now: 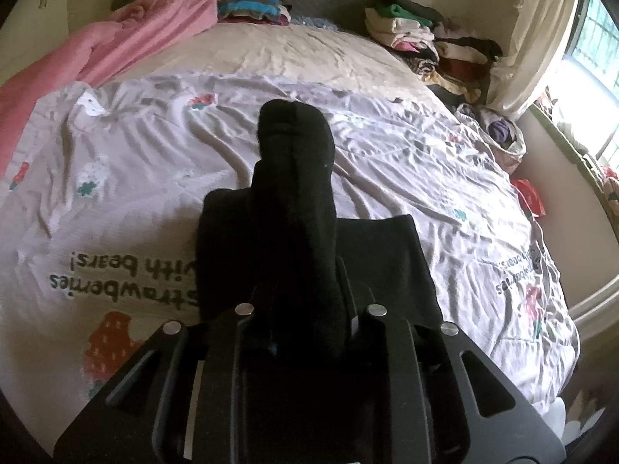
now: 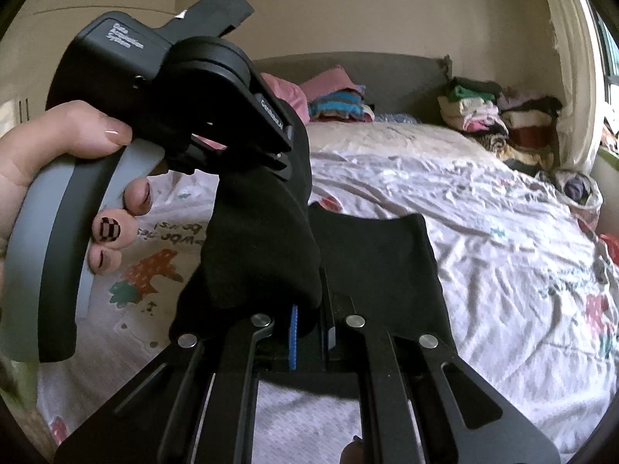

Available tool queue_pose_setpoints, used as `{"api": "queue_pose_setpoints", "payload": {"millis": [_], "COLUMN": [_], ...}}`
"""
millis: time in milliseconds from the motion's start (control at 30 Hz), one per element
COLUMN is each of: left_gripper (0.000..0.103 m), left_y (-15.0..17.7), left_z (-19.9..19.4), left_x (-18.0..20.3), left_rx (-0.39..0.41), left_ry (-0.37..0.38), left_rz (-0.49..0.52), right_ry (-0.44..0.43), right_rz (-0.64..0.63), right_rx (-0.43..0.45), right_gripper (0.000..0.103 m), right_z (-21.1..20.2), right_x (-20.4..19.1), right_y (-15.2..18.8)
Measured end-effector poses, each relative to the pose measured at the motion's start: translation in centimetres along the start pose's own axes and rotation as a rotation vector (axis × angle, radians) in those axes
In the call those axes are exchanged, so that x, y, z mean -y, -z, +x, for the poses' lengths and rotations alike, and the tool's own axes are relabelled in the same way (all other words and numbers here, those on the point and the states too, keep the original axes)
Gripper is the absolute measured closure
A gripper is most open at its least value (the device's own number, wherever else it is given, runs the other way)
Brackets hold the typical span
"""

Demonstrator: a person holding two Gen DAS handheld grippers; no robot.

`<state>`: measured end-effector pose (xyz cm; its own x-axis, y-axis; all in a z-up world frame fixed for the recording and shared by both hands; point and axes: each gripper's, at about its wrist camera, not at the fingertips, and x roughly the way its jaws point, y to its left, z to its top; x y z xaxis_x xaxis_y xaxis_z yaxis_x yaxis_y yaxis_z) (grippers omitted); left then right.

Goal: Fold small clothes
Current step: 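Lift the gripped end with both tools and fold it over the other half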

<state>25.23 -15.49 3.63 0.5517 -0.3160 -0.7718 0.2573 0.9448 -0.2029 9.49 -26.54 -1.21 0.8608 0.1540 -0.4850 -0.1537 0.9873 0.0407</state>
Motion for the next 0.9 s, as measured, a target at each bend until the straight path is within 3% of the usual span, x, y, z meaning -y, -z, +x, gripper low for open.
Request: {"api": "queue_pose_setpoints", "payload": {"millis": [267, 433, 600, 900], "left_gripper": [0.079, 0.044, 0.028, 0.025], "left_y": [0.6, 0.8, 1.2, 1.5], "left_z": [1.5, 2.6, 3.3, 1.5], "left_x": [1.0, 0.7, 0.1, 0.3], "left_rx": [-0.021, -0.047, -0.071, -0.035], "left_ry": [0.009, 0.059, 0.152, 0.184], "left_rz": [-0.003, -0.044, -0.099, -0.080], "right_ry": [-0.022, -0.052, -0.133, -0.231], "right_rz": [0.059, 0.113, 0.246, 0.486], "right_rx": [-0.043, -0.082, -0.134, -0.217], "right_gripper": [0.096, 0.096, 0.096, 0.091], "right_z": [0.7, 1.3, 2.4, 3.9], "right_x": [1.6, 2.7, 4.8, 8.5], "right_y": [1.0, 1.5, 2.2, 3.9]}}
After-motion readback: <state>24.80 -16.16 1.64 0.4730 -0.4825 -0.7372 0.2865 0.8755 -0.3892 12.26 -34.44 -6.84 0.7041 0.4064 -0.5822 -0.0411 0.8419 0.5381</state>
